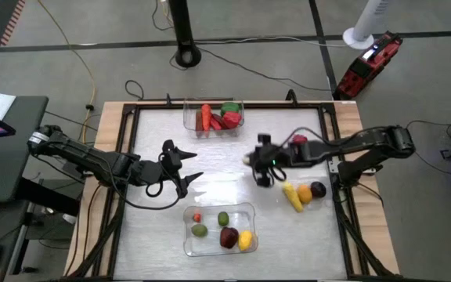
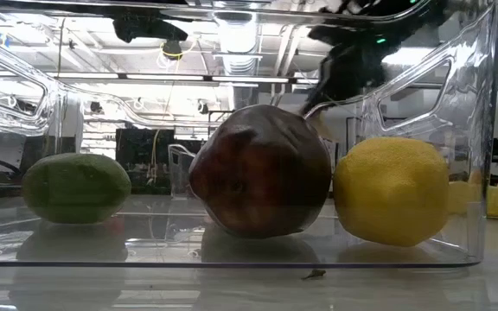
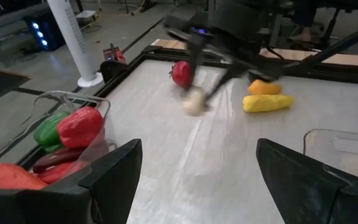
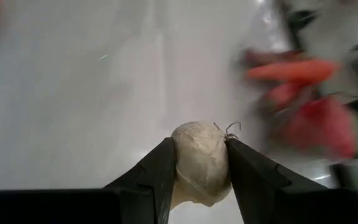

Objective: Sort produce into baskets
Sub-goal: Put the garlic into the top transparent bin, then put the corn into the top transparent bin

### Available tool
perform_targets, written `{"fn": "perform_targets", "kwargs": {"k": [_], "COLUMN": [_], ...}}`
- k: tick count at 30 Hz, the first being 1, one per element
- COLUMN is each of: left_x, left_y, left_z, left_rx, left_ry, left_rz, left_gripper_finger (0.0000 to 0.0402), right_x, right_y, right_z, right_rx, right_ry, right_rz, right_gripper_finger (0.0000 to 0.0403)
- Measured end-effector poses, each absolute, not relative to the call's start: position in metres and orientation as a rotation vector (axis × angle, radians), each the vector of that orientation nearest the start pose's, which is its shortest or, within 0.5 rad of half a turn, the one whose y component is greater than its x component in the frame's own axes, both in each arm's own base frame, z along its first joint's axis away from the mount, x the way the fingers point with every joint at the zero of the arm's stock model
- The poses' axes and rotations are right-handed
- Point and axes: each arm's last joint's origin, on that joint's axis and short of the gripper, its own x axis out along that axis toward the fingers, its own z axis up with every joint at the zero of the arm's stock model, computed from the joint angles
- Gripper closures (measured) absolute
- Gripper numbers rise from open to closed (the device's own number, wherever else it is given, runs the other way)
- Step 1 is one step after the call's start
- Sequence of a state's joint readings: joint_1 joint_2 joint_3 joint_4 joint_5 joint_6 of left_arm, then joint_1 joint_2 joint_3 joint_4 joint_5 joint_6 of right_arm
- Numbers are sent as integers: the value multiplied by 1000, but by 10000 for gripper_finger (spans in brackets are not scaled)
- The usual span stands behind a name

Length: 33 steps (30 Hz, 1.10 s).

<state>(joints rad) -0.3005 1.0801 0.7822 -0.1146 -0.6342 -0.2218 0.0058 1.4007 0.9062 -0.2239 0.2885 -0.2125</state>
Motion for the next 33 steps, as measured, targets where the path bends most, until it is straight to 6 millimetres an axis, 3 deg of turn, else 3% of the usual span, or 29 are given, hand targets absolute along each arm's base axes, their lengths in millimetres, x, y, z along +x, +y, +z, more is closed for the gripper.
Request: {"fn": "perform_targets", "kwargs": {"k": [8,15,26,33], "left_x": [225,225,225,225], "left_y": [-51,-51,-47,-37], "left_z": [285,286,286,285], "left_rx": [-1,40,150,165], "left_ry": [332,335,345,370], "left_rz": [382,400,477,526], "left_gripper_finger": [97,97,97,97], "right_x": [312,331,356,347], "right_y": [-89,-146,-182,-189], "right_z": [239,238,243,268], "right_rx": [-272,-228,-147,-162], "right_ry": [515,515,626,703], "right_rz": [-293,-401,-402,-421], "right_gripper_finger": [236,225,131,102]}}
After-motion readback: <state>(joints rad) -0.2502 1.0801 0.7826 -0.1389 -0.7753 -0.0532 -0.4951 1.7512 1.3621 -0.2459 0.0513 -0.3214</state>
